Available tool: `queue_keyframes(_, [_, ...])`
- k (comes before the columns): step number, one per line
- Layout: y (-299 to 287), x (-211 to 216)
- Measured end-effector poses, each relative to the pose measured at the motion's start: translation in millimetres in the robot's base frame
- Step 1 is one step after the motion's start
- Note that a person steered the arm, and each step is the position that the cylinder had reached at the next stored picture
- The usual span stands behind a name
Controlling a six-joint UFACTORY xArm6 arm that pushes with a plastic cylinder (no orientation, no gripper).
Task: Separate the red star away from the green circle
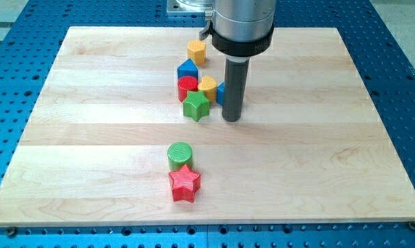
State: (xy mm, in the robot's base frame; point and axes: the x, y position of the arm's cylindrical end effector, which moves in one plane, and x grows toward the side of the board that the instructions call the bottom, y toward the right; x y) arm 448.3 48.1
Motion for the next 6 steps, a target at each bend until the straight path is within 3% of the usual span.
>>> queue_keyframes(1, [22, 47])
queue_keyframes(2, [18, 126])
queue_keyframes(3, [-71, 152])
queue_keyframes(4, [-132, 146])
queue_keyframes(6, [-245, 50])
